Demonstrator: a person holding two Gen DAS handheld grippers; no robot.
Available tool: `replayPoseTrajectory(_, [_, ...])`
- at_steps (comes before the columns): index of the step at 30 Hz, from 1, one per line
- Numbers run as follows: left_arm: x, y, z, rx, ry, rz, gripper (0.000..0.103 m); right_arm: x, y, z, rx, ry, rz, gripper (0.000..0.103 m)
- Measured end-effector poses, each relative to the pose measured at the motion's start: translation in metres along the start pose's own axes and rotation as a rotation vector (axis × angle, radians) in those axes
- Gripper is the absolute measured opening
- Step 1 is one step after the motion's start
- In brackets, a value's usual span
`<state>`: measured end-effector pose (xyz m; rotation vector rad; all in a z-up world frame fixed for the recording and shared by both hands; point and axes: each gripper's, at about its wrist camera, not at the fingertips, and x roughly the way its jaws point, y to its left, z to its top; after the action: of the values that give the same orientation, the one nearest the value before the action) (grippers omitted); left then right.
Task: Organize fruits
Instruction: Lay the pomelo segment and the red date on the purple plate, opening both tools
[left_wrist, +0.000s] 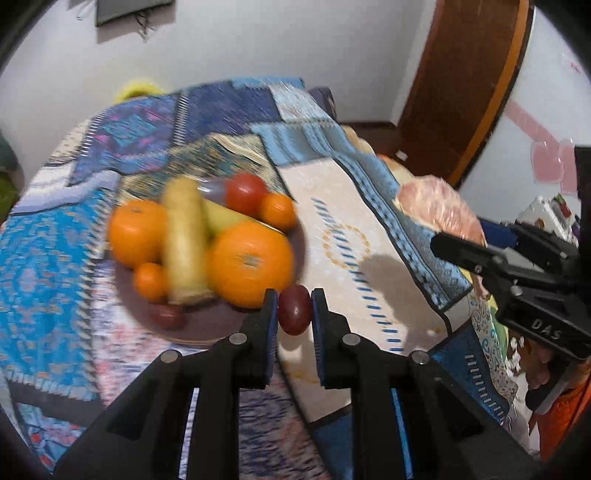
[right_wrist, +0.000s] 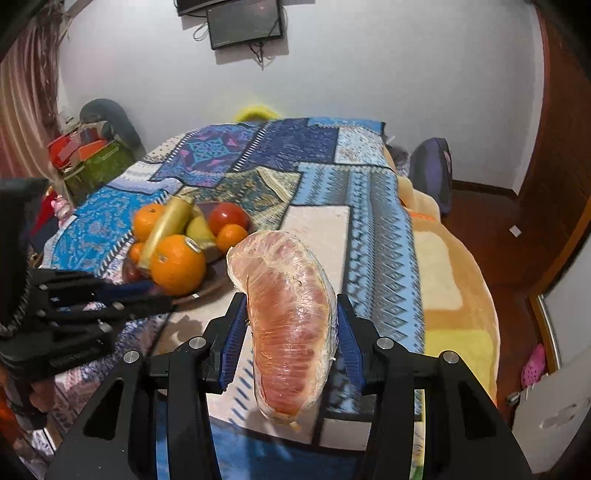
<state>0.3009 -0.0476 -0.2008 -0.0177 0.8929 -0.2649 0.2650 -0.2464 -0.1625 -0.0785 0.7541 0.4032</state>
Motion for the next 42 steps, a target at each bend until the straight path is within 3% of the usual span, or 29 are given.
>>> replayPoseTrajectory(8, [-0.028,0.057,0.003,-0.074,-0.057,0.077,0.017,0.01,0.032,0.019,-0.036,-0.023,0.031,0.043])
replayPoseTrajectory(17, [-0.02,0.105,0.004,-0.139,-0.052,0.117,0.017,0.036,0.06,0.039,-0.062,-0.028,0.068,0.043])
replayPoseTrajectory(28, [0.02,0.126,0.003,-0.187,-0.002,0.092,0.017,0.074,0.086,0.057,-0.078,0.003,0.117,0.044])
replayPoseTrajectory(35, [0.027,0.13,0.004,-0.191,-0.007,0.069,0.017,0.1,0.099,0.059,-0.109,0.041,0.104,0.044])
replayPoseTrajectory(42, [0.028,0.134,0.004,-0.209,-0.01,0.075,0.029,0.105,0.099,0.057,-0.112,0.056,0.098,0.047])
